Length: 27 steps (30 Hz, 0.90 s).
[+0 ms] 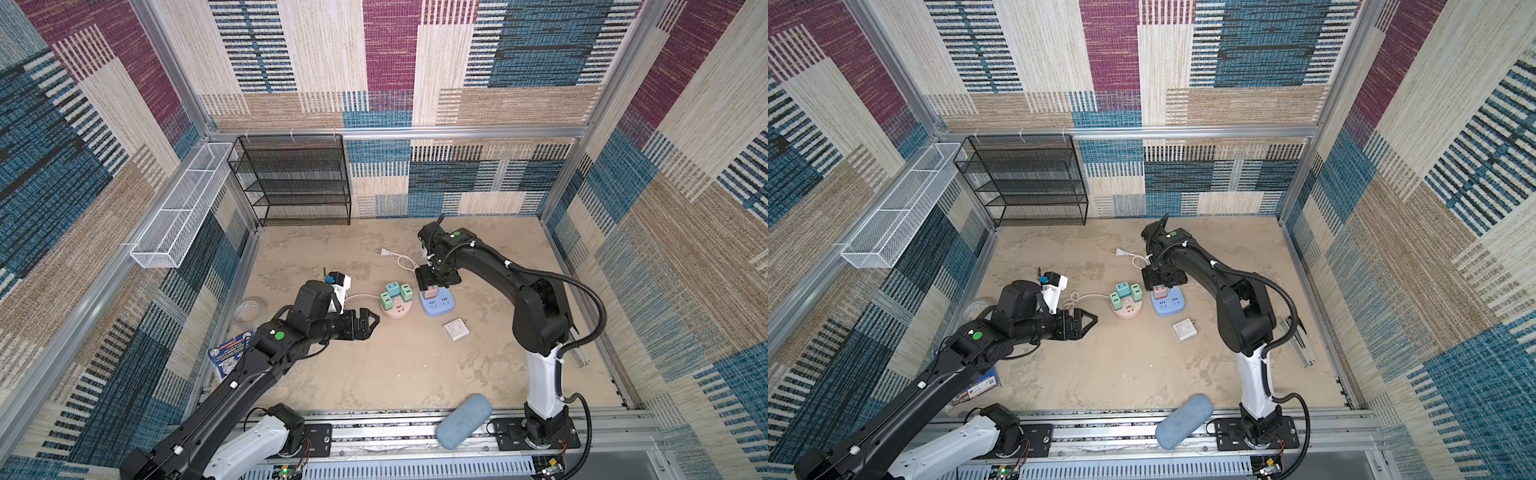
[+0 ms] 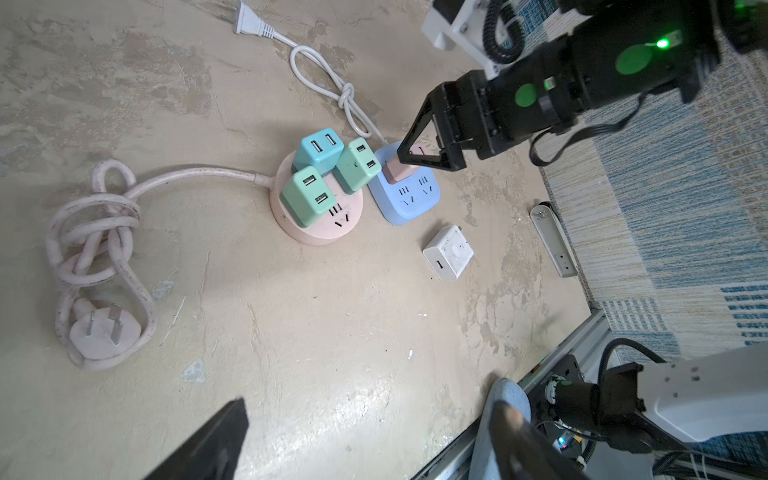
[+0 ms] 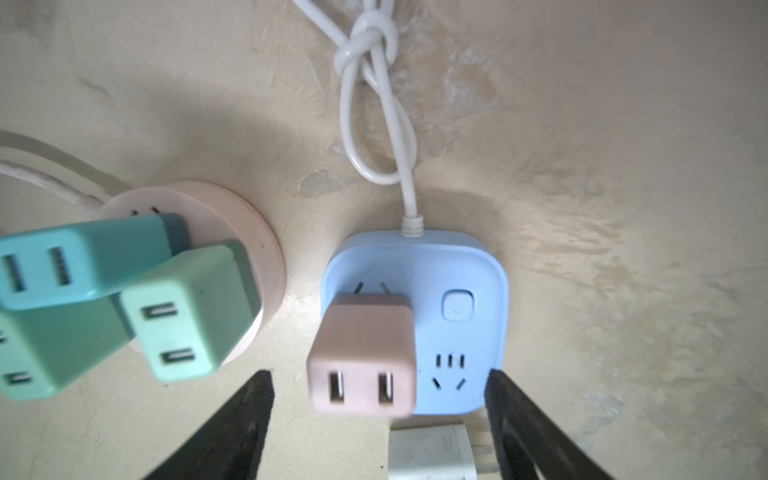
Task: Insert the plug
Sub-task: 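Open the right gripper and lift it off the seated pink charger, then move the right gripper down over the white charger on the table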
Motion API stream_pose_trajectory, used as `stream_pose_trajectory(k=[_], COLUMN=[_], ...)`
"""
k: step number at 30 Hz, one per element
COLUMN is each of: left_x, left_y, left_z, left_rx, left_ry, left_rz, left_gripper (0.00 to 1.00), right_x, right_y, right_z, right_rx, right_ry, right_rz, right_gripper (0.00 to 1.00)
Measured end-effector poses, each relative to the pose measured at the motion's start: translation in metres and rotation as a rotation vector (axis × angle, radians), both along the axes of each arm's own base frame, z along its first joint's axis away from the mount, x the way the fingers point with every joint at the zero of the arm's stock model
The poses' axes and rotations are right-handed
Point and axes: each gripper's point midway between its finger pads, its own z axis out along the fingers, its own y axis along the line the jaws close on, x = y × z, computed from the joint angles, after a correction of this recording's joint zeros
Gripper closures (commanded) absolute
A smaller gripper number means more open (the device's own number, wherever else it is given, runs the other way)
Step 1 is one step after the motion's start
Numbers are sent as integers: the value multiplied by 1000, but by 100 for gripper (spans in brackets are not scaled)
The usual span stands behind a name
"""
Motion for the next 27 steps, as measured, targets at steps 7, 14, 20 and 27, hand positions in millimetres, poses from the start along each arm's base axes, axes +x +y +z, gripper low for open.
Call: stream_pose_trajectory(k=[7, 14, 20, 27], left_x=[11, 14, 10, 11], left_y=[9, 10, 0, -10], left_z=[-6, -15, -9, -15], left_rx=[61, 62, 2, -33], left_ry=[6, 27, 15, 45], left_rz=[65, 92, 48, 20], left_gripper=[0, 0, 1, 3], right_x=[-23, -73, -113, -124], right_y=[-35, -30, -46, -59], right_z=[53, 32, 8, -31], right_rx=[56, 10, -45, -150], right_ry=[-249, -239, -196, -129], right_rz=[-93, -35, -105, -202], right_gripper=[0, 0, 7, 6])
